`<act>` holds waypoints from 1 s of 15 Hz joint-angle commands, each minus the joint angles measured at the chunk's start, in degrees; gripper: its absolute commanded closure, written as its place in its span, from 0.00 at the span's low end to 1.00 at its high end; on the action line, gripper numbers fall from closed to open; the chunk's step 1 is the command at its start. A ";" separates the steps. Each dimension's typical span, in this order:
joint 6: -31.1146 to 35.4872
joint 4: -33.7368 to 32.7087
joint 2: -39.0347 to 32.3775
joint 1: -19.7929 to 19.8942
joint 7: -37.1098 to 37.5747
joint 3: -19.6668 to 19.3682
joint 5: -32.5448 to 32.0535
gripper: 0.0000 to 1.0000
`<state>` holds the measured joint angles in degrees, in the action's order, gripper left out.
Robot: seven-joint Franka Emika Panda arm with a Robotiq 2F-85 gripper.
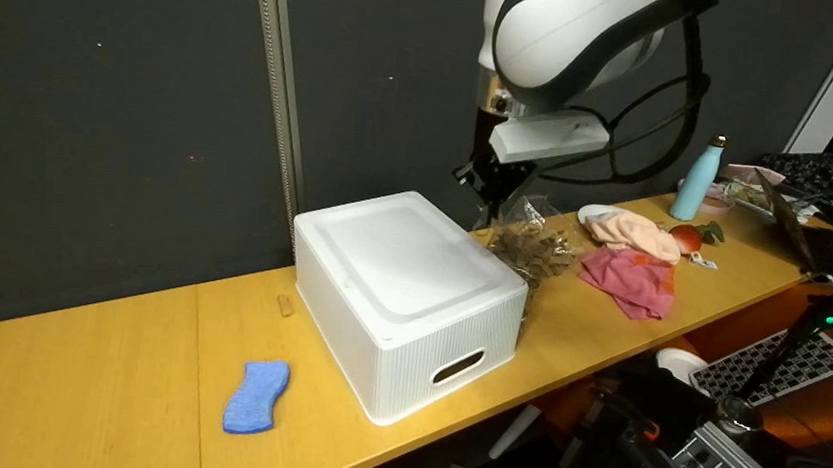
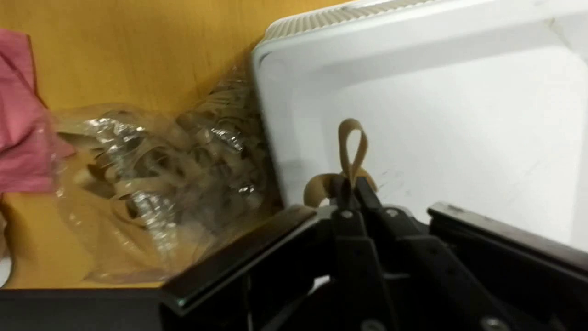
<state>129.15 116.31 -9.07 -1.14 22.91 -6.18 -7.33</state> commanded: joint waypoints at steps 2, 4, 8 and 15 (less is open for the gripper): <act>-2.31 -2.40 2.20 3.98 0.46 -2.34 -2.66 0.99; -2.41 -3.69 1.64 5.74 0.68 -3.32 -3.19 0.99; -2.00 -3.66 0.35 7.95 1.49 -4.71 -3.32 0.99; -0.32 -3.35 -3.36 9.50 1.87 -6.45 -2.82 0.99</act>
<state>128.46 113.79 -10.79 8.19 23.85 -12.19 -9.97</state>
